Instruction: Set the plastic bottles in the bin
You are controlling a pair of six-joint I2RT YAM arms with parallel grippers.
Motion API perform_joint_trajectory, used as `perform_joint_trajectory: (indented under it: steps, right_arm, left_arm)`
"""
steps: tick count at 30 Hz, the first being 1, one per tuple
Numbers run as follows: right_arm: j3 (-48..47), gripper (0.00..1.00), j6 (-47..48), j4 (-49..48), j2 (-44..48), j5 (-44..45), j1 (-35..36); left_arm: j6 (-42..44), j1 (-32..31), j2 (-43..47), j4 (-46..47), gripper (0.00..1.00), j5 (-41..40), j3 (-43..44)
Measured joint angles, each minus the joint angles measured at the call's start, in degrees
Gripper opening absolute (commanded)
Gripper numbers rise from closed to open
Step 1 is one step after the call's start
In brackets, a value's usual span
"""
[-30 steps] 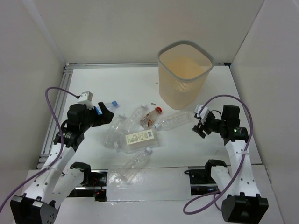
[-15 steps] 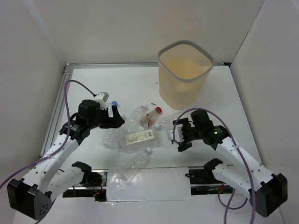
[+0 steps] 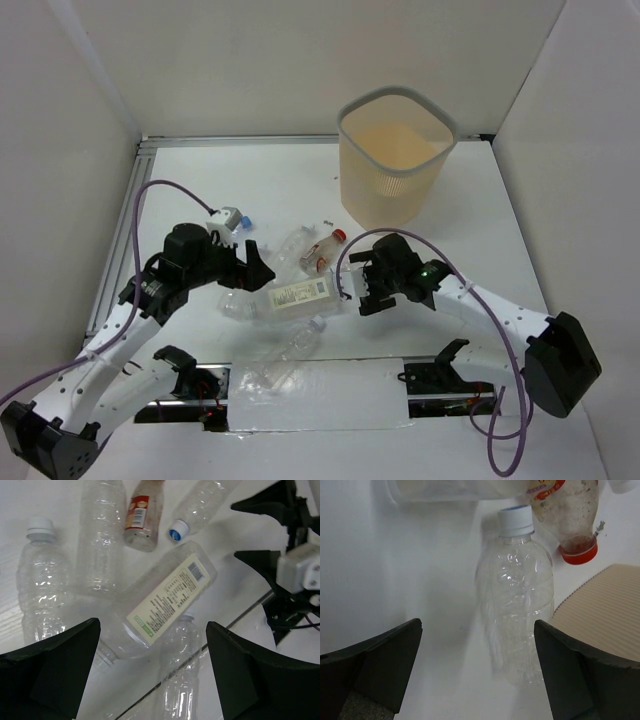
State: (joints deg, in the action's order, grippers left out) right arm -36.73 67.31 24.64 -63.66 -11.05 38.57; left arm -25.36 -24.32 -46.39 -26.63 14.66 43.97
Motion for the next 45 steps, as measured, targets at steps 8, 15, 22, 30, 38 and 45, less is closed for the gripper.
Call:
perform_joint_trajectory:
  steps: [8,15,22,30,38,45]
  right_arm:
    - [0.31,1.0,1.42,-5.07,-7.5,-0.35,-6.45]
    - [0.59,1.0,5.11,-13.62,-12.98,-1.2,-8.48]
    - [-1.2,1.0,7.13,-18.03,-17.51,-2.95,-8.76]
    - [-2.64,1.0,8.04,-16.96,-20.52,-6.25,-8.76]
    - [-6.16,0.81,8.83,-18.16,-25.49,-7.48,-8.96]
    - [-6.6,0.55,11.34,-9.75,-23.56,-12.46,-11.74]
  left_arm:
    - [0.79,-4.13,1.18,-1.49,1.0,3.85,0.31]
    - [0.24,-8.31,1.09,-4.33,1.0,4.39,1.33]
    - [-3.78,-12.26,1.11,-6.86,1.0,4.22,1.27]
    - [-7.74,-22.64,-3.26,-7.54,1.0,-1.86,1.27]
    - [-12.59,-36.96,-7.89,-6.71,1.0,-11.08,-0.39]
    - [-16.94,-42.05,-3.1,-4.59,1.0,-16.24,-4.2]
